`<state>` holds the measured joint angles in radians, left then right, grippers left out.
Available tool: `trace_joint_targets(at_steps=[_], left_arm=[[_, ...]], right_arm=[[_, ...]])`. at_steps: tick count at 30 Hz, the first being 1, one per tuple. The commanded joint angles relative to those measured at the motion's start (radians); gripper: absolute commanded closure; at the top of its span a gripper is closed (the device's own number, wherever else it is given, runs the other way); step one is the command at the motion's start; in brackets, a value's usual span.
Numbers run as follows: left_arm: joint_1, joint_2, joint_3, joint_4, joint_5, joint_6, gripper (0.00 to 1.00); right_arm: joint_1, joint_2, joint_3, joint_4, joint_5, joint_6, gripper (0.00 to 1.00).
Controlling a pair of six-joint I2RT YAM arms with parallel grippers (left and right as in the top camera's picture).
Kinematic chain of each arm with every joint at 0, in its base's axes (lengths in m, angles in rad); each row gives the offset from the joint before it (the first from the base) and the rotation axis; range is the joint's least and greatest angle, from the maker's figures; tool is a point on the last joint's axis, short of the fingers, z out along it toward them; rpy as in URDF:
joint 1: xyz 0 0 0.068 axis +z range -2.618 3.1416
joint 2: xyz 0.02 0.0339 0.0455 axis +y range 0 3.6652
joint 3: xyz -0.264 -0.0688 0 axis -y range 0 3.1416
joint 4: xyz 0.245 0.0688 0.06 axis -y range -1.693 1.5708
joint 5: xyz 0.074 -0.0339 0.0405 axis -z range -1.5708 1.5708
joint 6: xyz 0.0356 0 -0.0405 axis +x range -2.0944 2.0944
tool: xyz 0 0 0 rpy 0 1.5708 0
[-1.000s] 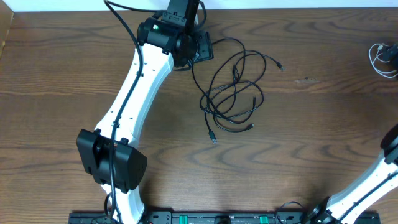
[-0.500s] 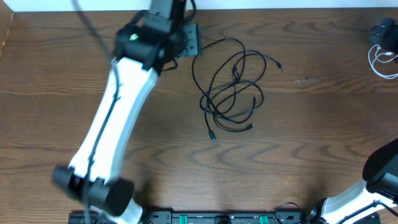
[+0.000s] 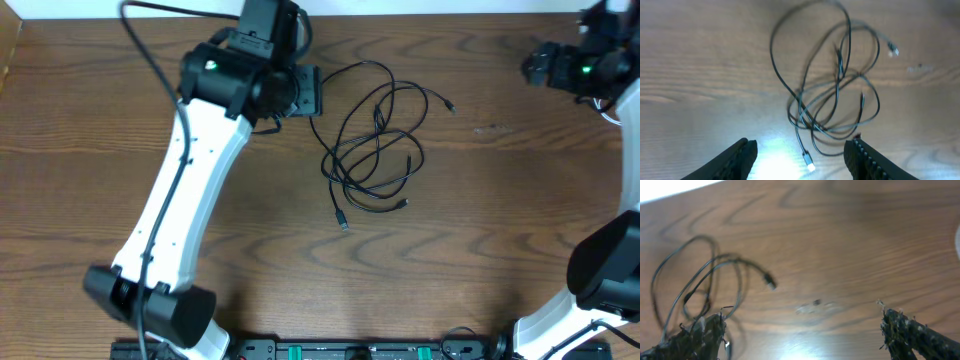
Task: Untangle cables
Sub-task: 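Lower the left gripper onto the black cable bundle and grasp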
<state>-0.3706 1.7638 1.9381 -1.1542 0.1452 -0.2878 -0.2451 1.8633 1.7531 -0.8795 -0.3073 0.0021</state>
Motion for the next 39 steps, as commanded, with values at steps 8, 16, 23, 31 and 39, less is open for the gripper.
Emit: trace_joint_targets(at_steps=[8,16,23,31,39], left_arm=[[-0.015,0.187,-0.083,0.085,0.278,0.213,0.39],[-0.058,0.325,-0.083,0.122,0.375,0.389,0.43],[-0.081,0.41,-0.083,0.163,0.33,0.419,0.44],[-0.081,0.47,-0.083,0.24,0.316,0.426,0.46],[-0.094,0.563,-0.083,0.315,0.224,0.425,0.53]], right_arm=[[0.111,-0.031,0.0,-0.042,-0.024,-0.018,0.03],[0.116,-0.031,0.0,-0.069,-0.024,-0.018,0.04],[0.117,-0.03,0.0,-0.08,-0.024,-0.018,0.04],[0.121,-0.029,-0.001,-0.071,-0.024,-0.018,0.04],[0.121,-0.029,-0.001,-0.04,-0.024,-0.018,0.03]])
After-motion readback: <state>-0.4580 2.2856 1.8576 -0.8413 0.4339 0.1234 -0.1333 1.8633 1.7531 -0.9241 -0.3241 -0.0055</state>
